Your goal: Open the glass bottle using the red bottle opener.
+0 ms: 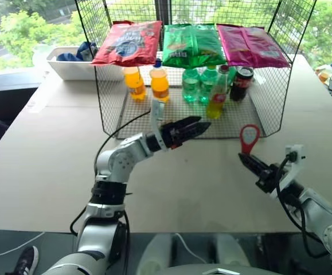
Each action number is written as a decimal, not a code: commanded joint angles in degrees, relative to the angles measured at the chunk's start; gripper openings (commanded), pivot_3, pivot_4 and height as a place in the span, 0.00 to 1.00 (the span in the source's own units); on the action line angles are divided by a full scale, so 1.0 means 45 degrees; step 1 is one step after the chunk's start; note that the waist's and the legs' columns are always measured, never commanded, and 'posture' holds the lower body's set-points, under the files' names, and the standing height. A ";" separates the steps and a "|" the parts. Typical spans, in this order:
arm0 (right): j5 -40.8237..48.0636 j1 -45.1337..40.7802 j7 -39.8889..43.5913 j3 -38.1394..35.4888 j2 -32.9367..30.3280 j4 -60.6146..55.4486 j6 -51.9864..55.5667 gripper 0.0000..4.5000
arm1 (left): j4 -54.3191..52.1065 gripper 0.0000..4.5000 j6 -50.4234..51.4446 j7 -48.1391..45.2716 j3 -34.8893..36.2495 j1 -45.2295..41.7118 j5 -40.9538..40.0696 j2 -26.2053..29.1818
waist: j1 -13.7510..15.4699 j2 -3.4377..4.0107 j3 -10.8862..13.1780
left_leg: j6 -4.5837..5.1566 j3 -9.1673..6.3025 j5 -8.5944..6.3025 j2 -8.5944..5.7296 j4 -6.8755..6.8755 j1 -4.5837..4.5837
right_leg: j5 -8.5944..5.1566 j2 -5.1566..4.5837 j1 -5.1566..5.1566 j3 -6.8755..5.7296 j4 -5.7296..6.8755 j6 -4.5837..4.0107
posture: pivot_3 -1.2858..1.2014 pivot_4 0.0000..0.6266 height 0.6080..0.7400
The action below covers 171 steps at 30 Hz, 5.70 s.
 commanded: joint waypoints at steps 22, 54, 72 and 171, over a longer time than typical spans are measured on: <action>-0.4549 -0.1054 -0.1443 0.0140 0.2607 -0.1529 -0.2654 0.00 | 1.3518 0.98 -1.3130 0.6318 -0.1504 -0.6837 0.8960 -0.3239 | 0.0065 -0.0006 0.0004 | 0.0023 0.0026 0.0014 -0.0094 0.0001 -0.0061 | -0.0003 -0.0026 -0.0100 0.0014 0.0077 0.0005 | 0.52 0.24 1.00; -0.5231 -0.0750 -0.1778 0.0322 0.3268 -0.2295 -0.2517 0.00 | 1.4886 0.98 -1.0153 1.1615 -0.1204 -0.8800 1.1052 -0.4717 | -0.0163 -0.0006 0.0004 | 0.0029 0.0069 0.0020 -0.0122 0.0013 -0.0064 | -0.0005 -0.0054 -0.0151 0.0020 0.0159 0.0007 | 0.52 0.24 1.00; -0.5408 -0.0740 -0.1953 0.0356 0.3380 -0.2570 -0.2508 0.00 | 1.5100 0.54 -0.9066 1.1853 -0.0594 -0.9083 1.1172 -0.5185 | -0.0209 -0.0008 0.0001 | 0.0029 0.0096 0.0020 -0.0118 0.0013 -0.0052 | -0.0005 -0.0055 -0.0157 0.0032 0.0174 0.0007 | 0.52 0.24 1.00; -0.5502 -0.0870 -0.1624 0.0442 0.3348 -0.2303 -0.2319 0.00 | 0.5531 0.60 -0.8328 0.6202 -0.1398 -0.2654 0.8807 -0.2203 | -0.0195 -0.0002 -0.0007 | 0.0029 0.0112 0.0020 -0.0087 0.0025 -0.0058 | -0.0003 -0.0068 -0.0175 0.0046 0.0190 0.0005 | 0.52 0.24 1.00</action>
